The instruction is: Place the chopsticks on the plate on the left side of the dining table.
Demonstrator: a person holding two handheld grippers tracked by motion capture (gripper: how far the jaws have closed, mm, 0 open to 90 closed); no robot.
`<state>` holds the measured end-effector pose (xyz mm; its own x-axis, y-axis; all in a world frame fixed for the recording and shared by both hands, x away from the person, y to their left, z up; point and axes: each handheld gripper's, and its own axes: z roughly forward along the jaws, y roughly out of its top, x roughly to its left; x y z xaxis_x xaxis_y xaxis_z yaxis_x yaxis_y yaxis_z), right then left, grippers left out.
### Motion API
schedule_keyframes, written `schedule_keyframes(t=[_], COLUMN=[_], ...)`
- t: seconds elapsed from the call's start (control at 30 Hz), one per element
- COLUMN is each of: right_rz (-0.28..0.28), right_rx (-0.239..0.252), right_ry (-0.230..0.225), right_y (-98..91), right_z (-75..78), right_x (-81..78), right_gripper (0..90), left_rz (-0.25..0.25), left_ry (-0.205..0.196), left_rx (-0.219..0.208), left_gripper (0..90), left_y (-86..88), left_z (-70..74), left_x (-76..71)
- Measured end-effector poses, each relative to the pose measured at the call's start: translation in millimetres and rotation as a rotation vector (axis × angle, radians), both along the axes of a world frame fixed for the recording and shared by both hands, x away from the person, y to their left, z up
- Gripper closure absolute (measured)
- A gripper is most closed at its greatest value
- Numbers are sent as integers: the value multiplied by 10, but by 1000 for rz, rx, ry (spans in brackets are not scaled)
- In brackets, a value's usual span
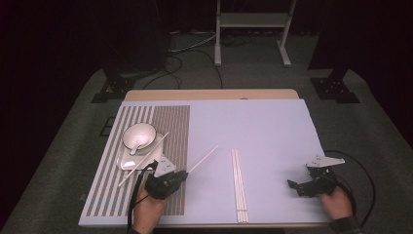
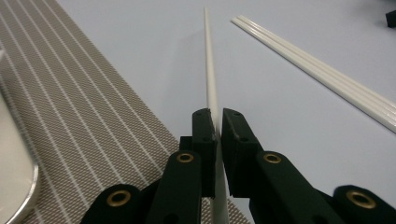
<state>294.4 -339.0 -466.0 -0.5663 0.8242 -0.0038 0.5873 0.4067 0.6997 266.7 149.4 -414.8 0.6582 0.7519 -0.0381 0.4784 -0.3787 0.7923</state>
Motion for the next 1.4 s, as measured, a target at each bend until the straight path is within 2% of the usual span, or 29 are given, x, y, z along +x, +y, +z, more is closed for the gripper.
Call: schedule_keyframes(t=[0.4,0.77,1.4], right_rz=[-1,-2,-2], right_rx=[1,1,2], right_ry=[1,1,2], right_y=[1,1,1], right_z=[0,0,0], right_x=[0,0,0], right_gripper=[0,0,0], left_rz=[70,116,189], left_ry=[-11,-12,-7], left_rx=[-19,-35,-25], left_gripper=[840,839,839], left_y=[334,614,978], left_z=[55,60,19], left_x=[2,23,34])
